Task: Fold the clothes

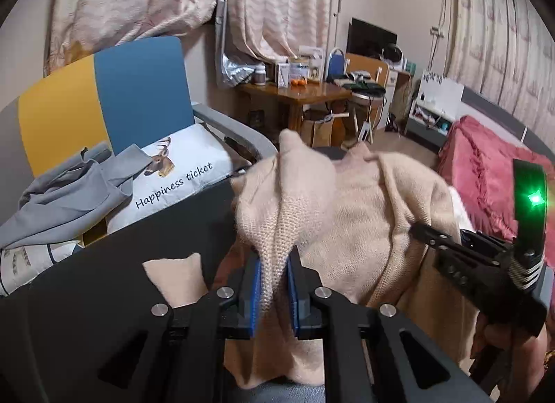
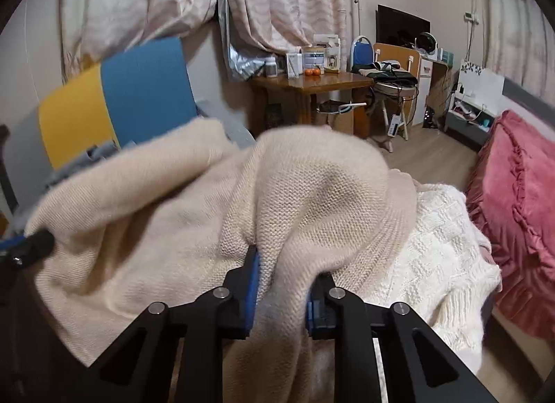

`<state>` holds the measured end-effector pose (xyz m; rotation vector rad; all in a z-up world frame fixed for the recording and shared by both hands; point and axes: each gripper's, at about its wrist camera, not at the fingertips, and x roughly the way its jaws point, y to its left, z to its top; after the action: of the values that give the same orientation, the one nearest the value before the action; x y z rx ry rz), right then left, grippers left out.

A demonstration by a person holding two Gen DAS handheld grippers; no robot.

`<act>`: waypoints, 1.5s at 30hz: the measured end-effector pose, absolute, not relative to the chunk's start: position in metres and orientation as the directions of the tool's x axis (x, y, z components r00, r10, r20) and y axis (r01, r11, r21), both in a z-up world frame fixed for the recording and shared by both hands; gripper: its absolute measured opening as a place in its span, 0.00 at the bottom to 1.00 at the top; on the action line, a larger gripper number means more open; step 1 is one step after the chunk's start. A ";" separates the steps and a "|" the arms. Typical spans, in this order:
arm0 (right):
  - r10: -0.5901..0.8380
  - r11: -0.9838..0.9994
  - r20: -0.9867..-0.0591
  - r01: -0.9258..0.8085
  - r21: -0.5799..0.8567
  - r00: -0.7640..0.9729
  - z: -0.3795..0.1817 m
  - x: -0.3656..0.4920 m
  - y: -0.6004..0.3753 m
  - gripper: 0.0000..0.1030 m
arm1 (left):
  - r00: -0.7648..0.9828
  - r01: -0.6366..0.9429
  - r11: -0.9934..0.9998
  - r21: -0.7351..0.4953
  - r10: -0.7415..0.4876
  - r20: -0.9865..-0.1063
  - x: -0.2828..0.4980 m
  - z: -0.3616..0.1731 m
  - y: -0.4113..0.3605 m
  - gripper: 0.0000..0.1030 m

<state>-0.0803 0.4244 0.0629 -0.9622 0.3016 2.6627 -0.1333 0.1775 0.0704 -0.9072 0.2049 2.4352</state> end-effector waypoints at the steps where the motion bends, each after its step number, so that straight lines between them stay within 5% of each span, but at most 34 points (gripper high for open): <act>1: 0.187 -0.936 -0.641 -0.334 0.115 -0.744 0.069 -0.077 0.422 0.14 | -0.642 -0.521 -0.852 -0.050 0.430 -0.634 -0.132 0.076 0.170 0.12; 4: 0.132 -0.942 -0.614 -0.292 0.167 -0.778 0.086 -0.069 0.407 0.04 | -0.665 -0.494 -0.865 -0.083 0.438 -0.605 -0.127 0.090 0.141 0.12; 15: 0.000 -0.978 -0.565 -0.119 0.174 -0.825 0.098 -0.074 0.293 0.06 | -0.697 -0.376 -0.898 -0.228 0.437 -0.569 -0.105 0.098 0.016 0.12; 17: 0.068 -0.977 -0.565 -0.171 0.131 -0.822 0.092 -0.070 0.293 0.16 | -0.686 -0.375 -0.895 -0.241 0.443 -0.578 -0.097 0.087 0.012 0.12; 18: 0.129 -0.973 -0.559 -0.213 0.088 -0.819 0.091 -0.069 0.297 0.38 | -0.676 -0.379 -0.891 -0.249 0.451 -0.583 -0.093 0.081 0.011 0.12; 19: 0.227 -0.958 -0.542 -0.287 0.027 -0.809 0.090 -0.068 0.306 0.76 | -0.669 -0.381 -0.888 -0.257 0.456 -0.587 -0.089 0.075 0.011 0.12; 21: 0.358 -0.913 -0.527 -0.406 -0.026 -0.771 0.087 -0.069 0.329 1.00 | -0.658 -0.378 -0.886 -0.268 0.461 -0.596 -0.082 0.063 0.013 0.12; 24: 0.369 -0.902 -0.601 -0.428 -0.048 -0.709 0.070 -0.090 0.355 0.95 | -0.655 -0.365 -0.897 -0.248 0.437 -0.616 -0.077 0.051 0.020 0.12; 26: 0.357 -0.909 -0.664 -0.409 -0.084 -0.657 0.053 -0.108 0.362 0.75 | -0.654 -0.353 -0.907 -0.228 0.414 -0.633 -0.076 0.045 0.022 0.12; 27: 0.339 -0.917 -0.687 -0.390 -0.087 -0.643 0.045 -0.113 0.361 0.44 | -0.651 -0.351 -0.908 -0.228 0.412 -0.638 -0.076 0.044 0.021 0.12; 28: 0.321 -0.925 -0.708 -0.370 -0.090 -0.629 0.037 -0.119 0.360 0.25 | -0.651 -0.348 -0.911 -0.221 0.404 -0.643 -0.075 0.044 0.021 0.12; 33: 0.291 -0.936 -0.686 -0.345 -0.061 -0.667 0.036 -0.104 0.343 0.19 | -0.717 -0.298 -0.946 -0.124 0.308 -0.626 -0.064 0.053 0.005 0.06; 45: 0.066 -0.990 -0.649 -0.131 0.053 -0.758 0.057 -0.081 0.255 0.18 | -0.647 -0.234 -0.958 -0.165 0.280 -0.710 -0.063 0.019 -0.028 0.06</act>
<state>-0.0808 0.2552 0.0567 -1.0448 0.1448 2.8475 -0.0626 -0.0281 0.0187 -1.1421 -0.0837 2.6177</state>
